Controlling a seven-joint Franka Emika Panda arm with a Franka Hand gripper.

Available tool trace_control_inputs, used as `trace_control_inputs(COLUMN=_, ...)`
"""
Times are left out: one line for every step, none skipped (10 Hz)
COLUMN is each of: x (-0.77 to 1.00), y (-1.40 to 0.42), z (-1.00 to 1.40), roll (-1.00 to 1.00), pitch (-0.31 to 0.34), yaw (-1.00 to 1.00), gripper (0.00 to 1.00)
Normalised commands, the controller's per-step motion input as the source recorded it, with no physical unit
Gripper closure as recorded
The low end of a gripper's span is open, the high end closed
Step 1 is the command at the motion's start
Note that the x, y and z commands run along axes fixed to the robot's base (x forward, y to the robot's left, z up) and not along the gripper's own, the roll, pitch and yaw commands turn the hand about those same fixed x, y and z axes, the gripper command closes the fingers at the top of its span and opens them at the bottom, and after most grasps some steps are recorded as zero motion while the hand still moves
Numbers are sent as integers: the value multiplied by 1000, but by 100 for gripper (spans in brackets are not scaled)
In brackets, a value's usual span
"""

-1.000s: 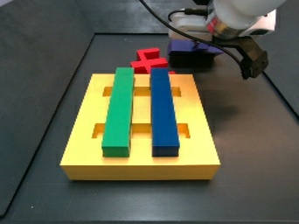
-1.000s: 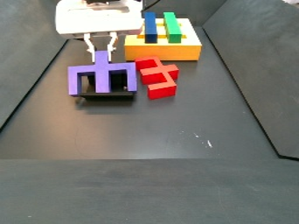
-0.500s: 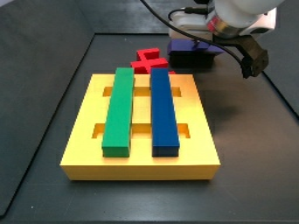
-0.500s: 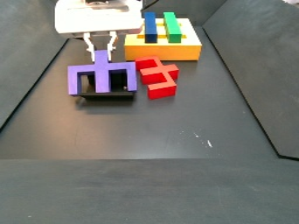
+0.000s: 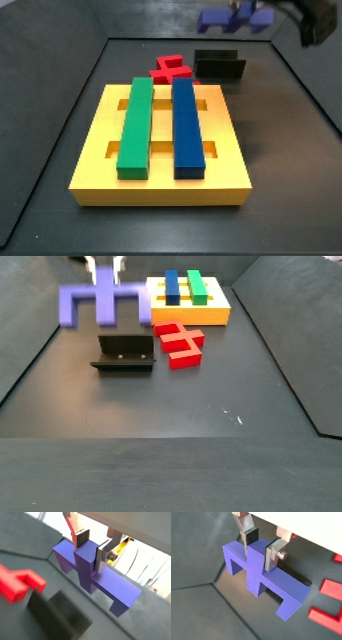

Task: Pick up the purple object. Move up. Place the purple object on the fixture. Regrasp the purple object. Move to above the board. Insert the purple object.
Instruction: Move to above the board.

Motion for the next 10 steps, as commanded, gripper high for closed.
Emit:
trace_control_inputs(x=-47, y=-12, z=1400, roll=-31, pitch=83, yaw=-28, gripper=100)
trace_control_inputs(x=-40, y=-16, z=1400, roll=-11, pitch=79, yaw=-16, gripper=100)
trace_control_inputs(x=-25, y=-20, z=1400, roll=-11, pitch=90, yaw=7, gripper=100)
trace_control_inputs(x=11, y=-18, z=550, roll=-13, pitch=106, yaw=14, gripper=100)
trace_control_inputs(x=34, y=-12, z=202, roll=2, pitch=109, yaw=24, gripper=100)
trace_control_inputs(x=-1121, y=-1400, z=277, roll=-1000, pitch=36, yaw=-38, gripper=100)
trace_control_inputs(x=-1136, y=-1400, z=284, roll=-1000, pitch=25, yaw=-36, gripper=100)
trace_control_inputs(x=-1262, y=-1400, z=298, roll=-1000, pitch=-18, yaw=-23, gripper=100)
trace_control_inputs(x=-1298, y=-1400, z=279, roll=-1000, pitch=-29, yaw=-15, gripper=100)
trace_control_inputs(x=-1318, y=-1400, z=288, roll=-1000, pitch=-39, yaw=-12, gripper=100)
